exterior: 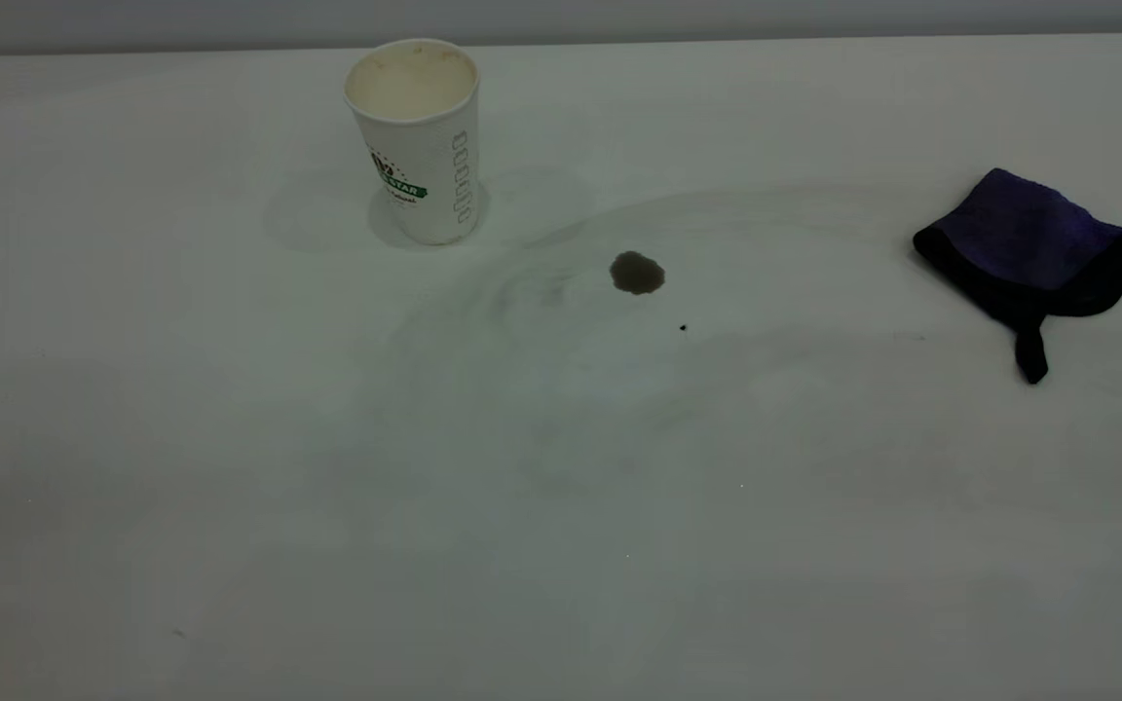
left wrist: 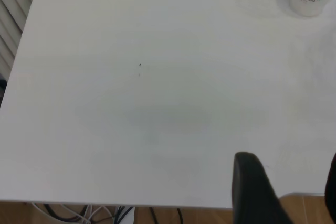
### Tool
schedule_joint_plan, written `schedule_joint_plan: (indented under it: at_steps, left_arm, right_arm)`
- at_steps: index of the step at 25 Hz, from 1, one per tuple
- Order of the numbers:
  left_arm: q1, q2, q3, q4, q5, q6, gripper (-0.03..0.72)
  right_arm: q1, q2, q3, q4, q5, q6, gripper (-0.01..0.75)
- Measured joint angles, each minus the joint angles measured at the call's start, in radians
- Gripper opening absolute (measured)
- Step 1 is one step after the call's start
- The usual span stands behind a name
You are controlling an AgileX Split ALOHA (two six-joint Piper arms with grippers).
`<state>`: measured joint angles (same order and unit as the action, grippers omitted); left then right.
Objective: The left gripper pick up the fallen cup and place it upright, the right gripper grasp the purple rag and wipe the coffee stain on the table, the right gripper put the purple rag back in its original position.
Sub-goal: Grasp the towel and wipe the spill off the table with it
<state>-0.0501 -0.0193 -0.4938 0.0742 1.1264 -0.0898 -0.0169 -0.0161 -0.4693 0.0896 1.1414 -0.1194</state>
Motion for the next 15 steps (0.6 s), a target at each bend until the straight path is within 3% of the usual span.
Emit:
schedule_joint_plan:
  at_steps: [4,9,12,15]
  left_arm:
    - [0.000,0.000,0.000,0.000,0.000,-0.001,0.402]
    - [0.000,0.000,0.000,0.000,0.000,-0.001,0.402]
    - [0.000,0.000,0.000,0.000,0.000,-0.001,0.402]
    - [0.000,0.000,0.000,0.000,0.000,-0.001,0.402]
  right_arm:
    - [0.000,0.020,-0.022,0.001,-0.015,0.045,0.241]
    - [0.000,0.272,-0.181,-0.030,-0.099,0.039,0.277]
    - [0.000,0.486,-0.279,-0.057,-0.122,0.039,0.349]
    - [0.000,0.695,-0.339,-0.090,-0.153,0.039,0.504]
